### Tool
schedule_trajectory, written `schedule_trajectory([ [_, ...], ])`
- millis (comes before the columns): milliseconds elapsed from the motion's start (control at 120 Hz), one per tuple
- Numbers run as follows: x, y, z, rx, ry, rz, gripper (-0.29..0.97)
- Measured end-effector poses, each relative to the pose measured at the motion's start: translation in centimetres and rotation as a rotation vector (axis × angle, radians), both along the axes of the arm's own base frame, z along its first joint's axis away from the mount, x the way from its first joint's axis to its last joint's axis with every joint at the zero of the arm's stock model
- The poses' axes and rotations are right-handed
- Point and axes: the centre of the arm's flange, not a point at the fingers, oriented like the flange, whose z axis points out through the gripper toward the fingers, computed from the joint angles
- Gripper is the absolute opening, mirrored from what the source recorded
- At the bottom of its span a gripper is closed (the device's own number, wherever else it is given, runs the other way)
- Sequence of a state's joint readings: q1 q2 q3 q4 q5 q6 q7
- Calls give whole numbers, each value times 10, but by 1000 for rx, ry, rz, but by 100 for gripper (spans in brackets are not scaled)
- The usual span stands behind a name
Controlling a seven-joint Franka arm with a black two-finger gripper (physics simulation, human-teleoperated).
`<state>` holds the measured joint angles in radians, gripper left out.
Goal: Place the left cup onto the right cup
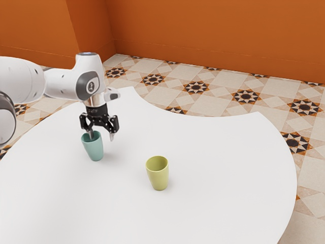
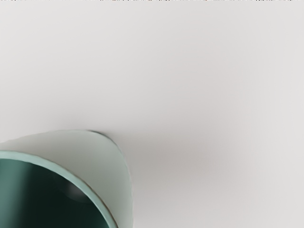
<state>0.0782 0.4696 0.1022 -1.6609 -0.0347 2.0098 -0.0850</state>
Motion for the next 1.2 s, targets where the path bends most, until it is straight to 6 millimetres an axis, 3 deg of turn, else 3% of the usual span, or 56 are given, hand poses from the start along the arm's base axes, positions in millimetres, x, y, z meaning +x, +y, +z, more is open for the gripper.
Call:
schedule_trajectory([
  [433,1,1,-4,-3,3,-1,53],
  [1200,-1,6,-4,-27,8,9,11],
])
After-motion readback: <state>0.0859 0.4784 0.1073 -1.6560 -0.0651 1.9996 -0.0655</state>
